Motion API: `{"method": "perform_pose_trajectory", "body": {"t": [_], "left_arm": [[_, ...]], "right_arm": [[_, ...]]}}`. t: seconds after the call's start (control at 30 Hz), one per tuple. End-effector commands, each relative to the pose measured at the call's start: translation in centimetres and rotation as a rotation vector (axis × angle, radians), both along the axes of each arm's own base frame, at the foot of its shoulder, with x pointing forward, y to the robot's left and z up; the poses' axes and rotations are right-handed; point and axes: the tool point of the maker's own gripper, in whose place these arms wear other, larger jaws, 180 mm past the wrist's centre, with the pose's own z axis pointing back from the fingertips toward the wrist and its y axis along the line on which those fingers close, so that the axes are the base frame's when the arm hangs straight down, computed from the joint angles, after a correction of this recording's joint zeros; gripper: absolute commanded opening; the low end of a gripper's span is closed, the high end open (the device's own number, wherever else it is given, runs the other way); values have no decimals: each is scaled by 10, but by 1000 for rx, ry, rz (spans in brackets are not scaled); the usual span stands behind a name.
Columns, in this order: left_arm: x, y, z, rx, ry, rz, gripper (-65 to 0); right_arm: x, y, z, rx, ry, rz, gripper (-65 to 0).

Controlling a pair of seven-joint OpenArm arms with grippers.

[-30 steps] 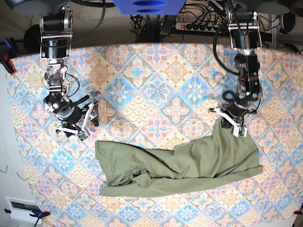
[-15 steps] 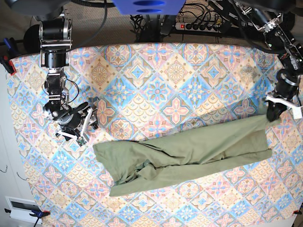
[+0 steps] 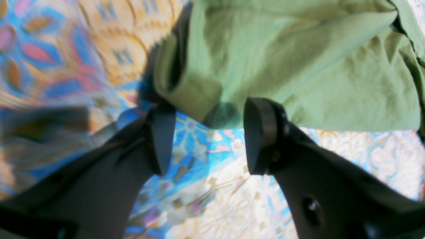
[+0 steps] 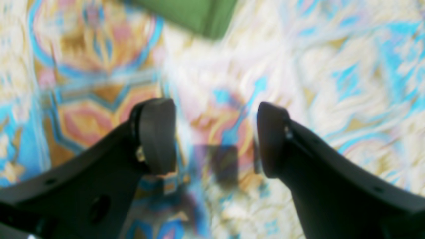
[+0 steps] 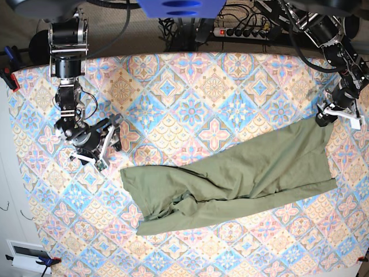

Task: Layout the t-shirt on the table in an organized manner, then fold the t-shirt properly
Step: 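Grasp the strip's end with the left gripper and lift it, then drag the strip's end with the left gripper away from the right gripper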

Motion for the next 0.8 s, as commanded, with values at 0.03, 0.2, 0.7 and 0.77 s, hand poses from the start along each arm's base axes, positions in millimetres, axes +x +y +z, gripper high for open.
{"method": "perform_pose_trajectory", "body": {"t": [0.03,0.2,0.7,0.77], "left_arm": [[3,20,24,76,-37,-1,-324],[8,43,43,159,-80,12,-325],[49,4,24,425,-105,-149,-325],[46,3,21,413,-84,-154,-325]], "right_arm": [[22,-1,30,5,-94,7,-272],[18,2,32,2,-102,16,-272],[18,5,33,6,-106,20,-272],[18,5,33,6,-106,20,-272]]}}
